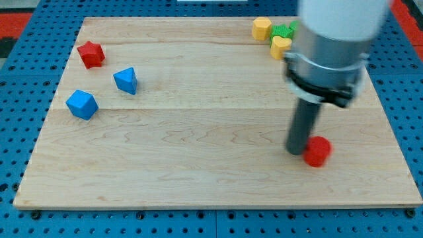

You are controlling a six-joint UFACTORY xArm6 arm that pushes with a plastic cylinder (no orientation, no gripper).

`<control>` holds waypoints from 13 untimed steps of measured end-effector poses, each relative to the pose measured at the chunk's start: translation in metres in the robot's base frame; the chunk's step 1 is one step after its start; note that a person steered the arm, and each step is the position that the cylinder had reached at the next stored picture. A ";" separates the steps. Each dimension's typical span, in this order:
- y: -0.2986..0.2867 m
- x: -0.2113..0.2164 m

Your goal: Move the red star towards the center along with triangle

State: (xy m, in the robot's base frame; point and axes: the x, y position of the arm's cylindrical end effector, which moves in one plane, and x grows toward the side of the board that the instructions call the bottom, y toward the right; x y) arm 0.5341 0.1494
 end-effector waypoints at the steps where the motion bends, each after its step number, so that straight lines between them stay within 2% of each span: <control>1: 0.011 -0.011; 2: -0.003 -0.110; 3: -0.045 -0.173; 5: -0.203 -0.304; 6: -0.297 -0.315; 7: -0.363 -0.306; 9: -0.387 -0.265; 10: -0.374 -0.236; 11: -0.372 -0.225; 12: -0.394 -0.261; 13: -0.415 -0.237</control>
State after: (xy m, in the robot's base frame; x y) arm 0.2973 -0.2654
